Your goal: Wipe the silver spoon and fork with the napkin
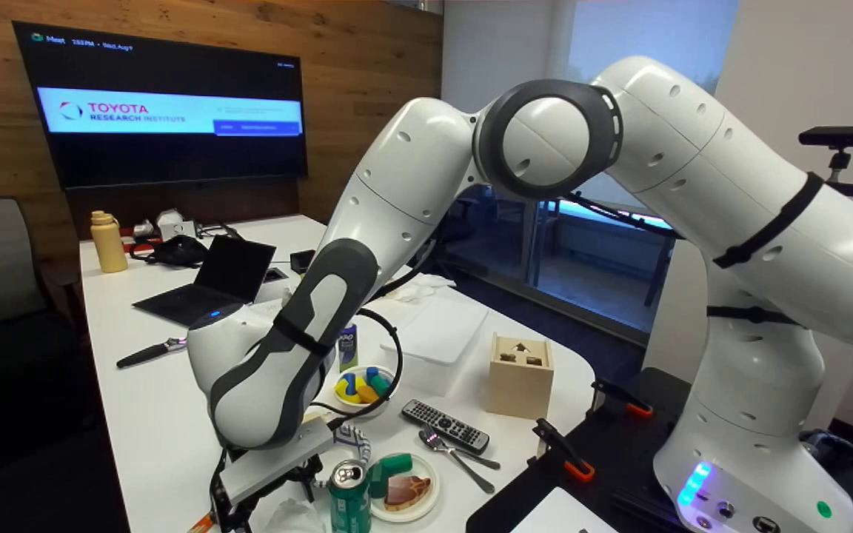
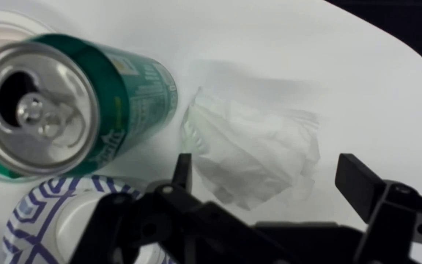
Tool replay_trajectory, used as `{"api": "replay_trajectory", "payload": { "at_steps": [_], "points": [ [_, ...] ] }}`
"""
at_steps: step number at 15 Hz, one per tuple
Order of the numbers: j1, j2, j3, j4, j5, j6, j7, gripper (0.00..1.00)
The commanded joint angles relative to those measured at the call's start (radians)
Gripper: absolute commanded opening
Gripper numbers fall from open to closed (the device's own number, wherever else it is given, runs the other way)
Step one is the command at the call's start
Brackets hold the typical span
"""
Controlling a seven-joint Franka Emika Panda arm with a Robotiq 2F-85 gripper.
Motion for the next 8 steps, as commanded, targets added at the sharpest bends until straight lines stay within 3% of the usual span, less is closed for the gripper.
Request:
{"api": "replay_trajectory", "payload": {
  "at_steps": [1,5,6,8],
  "points": [
    [-0.019,0.077,0.000,0.112,-0.008,-0.064,-0.025,1.00],
    [-0.050,0.157,0.019,0.200,0.004,-0.083,-0.088,1.00],
    [-0.050,0.171,0.017,0.216,0.005,-0.093,-0.091,0.75],
    [-0.052,0.192,0.016,0.244,0.007,-0.113,-0.087,0.66]
  ]
}}
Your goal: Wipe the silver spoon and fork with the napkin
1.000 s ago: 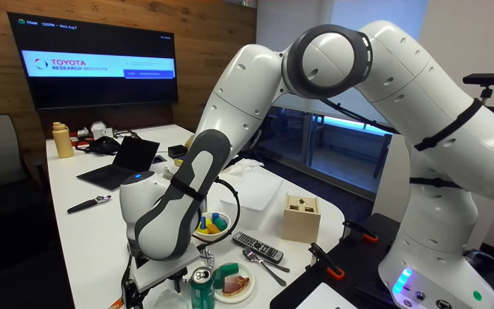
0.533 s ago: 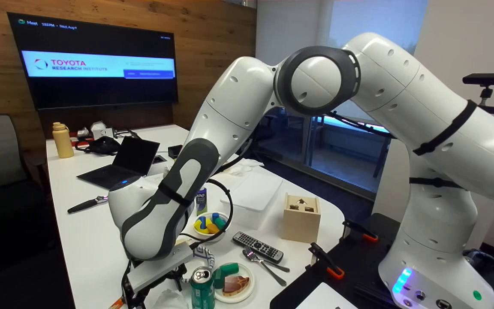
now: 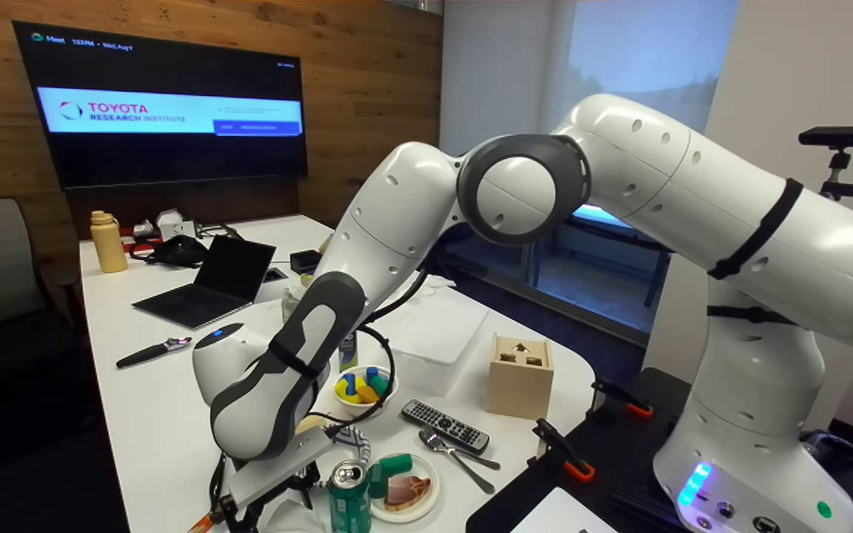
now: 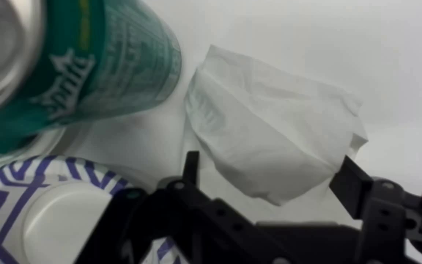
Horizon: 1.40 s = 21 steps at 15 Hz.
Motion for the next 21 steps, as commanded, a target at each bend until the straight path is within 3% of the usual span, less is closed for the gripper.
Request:
{"api": "replay_trajectory", "payload": {
  "at_steps": [1,6,9,15,21],
  "points": [
    [-0.016,0.050,0.016,0.086,0.007,-0.068,-0.021,0.56],
    [-0.044,0.067,0.057,0.126,0.024,-0.085,-0.075,0.18],
    [-0.078,0.040,0.103,0.096,0.050,-0.052,-0.145,0.00],
    [-0.108,-0.076,0.136,0.039,0.057,-0.089,-0.242,0.00],
    [-0.074,-0.285,0.050,-0.080,-0.022,-0.169,-0.083,0.00]
  ]
}}
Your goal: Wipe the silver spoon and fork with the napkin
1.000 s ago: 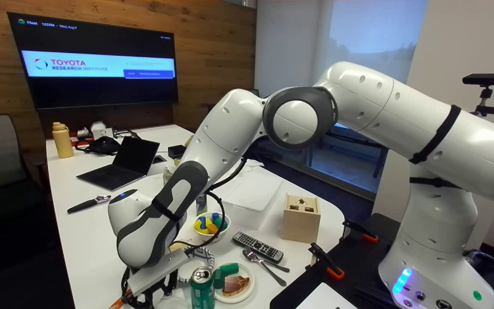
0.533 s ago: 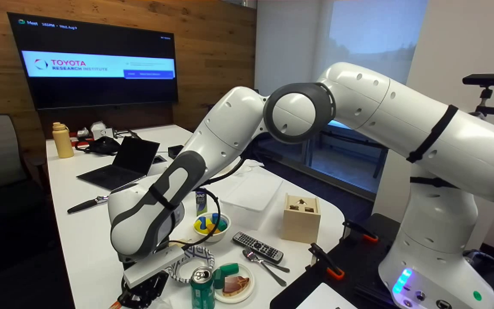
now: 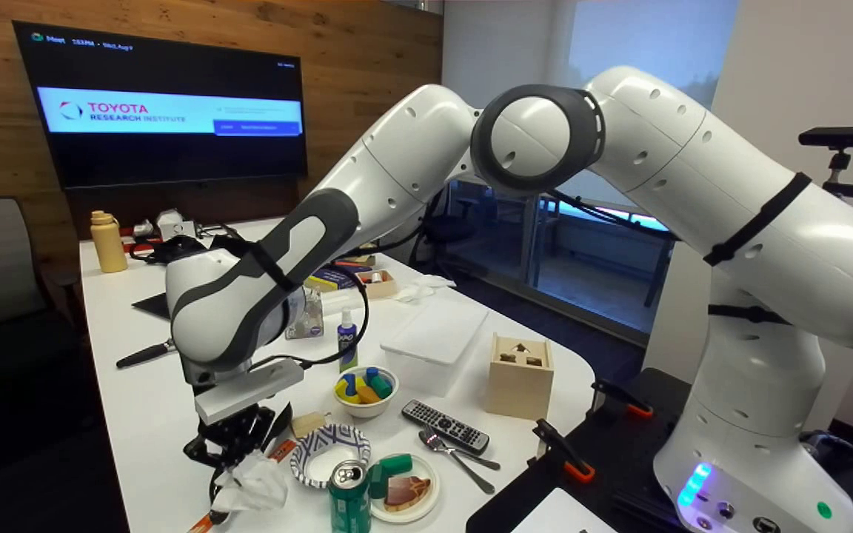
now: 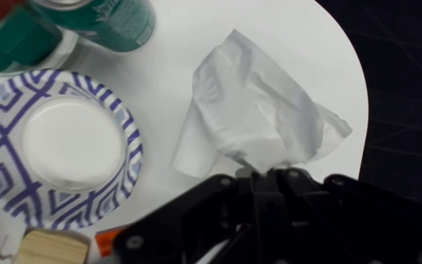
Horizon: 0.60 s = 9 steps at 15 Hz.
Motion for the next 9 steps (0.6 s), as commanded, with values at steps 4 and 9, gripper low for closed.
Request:
{"api": "replay_trajectory", "payload": {
  "at_steps": [4,9],
  "points": [
    [0.011,-0.258,-0.109,-0.276,-0.060,-0.025,0.188,0.00],
    [-0.060,-0.325,-0.145,-0.453,-0.080,0.018,0.218,0.00]
  ]
}}
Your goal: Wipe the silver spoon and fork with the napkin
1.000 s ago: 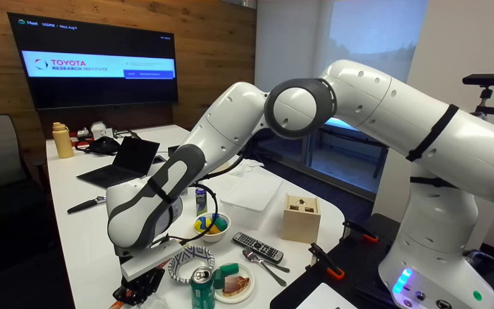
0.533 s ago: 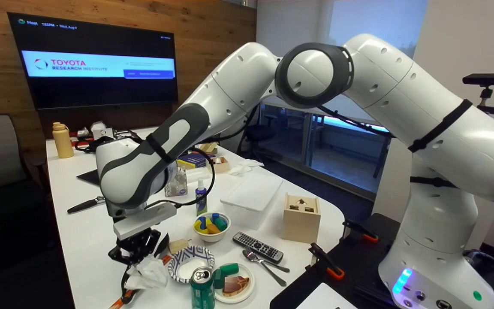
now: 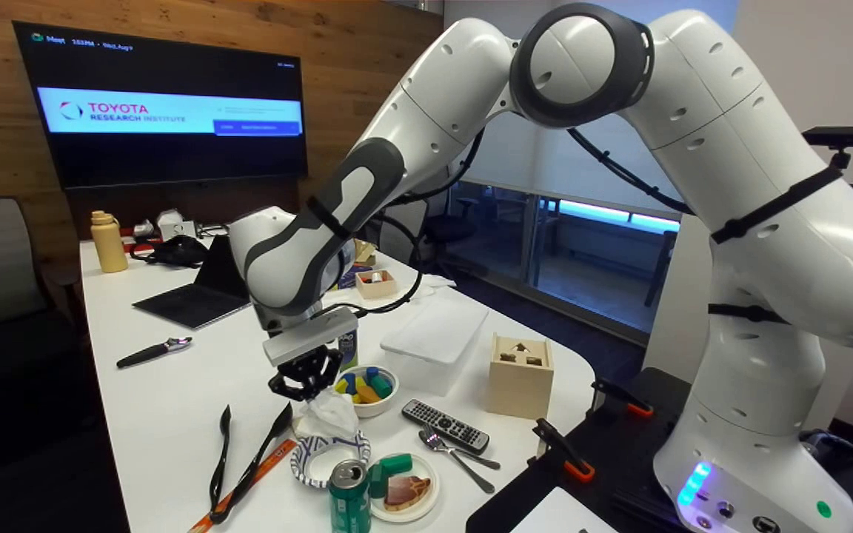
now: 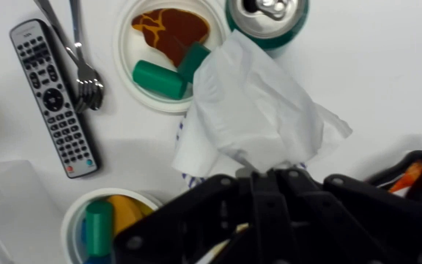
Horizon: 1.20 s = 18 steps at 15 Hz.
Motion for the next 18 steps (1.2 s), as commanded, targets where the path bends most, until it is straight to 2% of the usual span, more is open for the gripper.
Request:
{"api": "replay_trajectory", "payload": {
  "at_steps": [1,6,9,14,18],
  "points": [
    [-0.052,-0.084,-0.013,-0.175,-0.028,0.058,0.040,0.00],
    [-0.112,-0.117,-0.023,-0.308,-0.034,0.095,0.059,0.00],
    [-0.148,-0.096,-0.026,-0.355,-0.034,0.130,0.052,0.00],
    [-0.177,-0.036,-0.046,-0.368,-0.050,0.162,0.042,0.00],
    [-0.199,0.036,-0.042,-0.321,-0.046,0.156,0.010,0.00]
  ]
}}
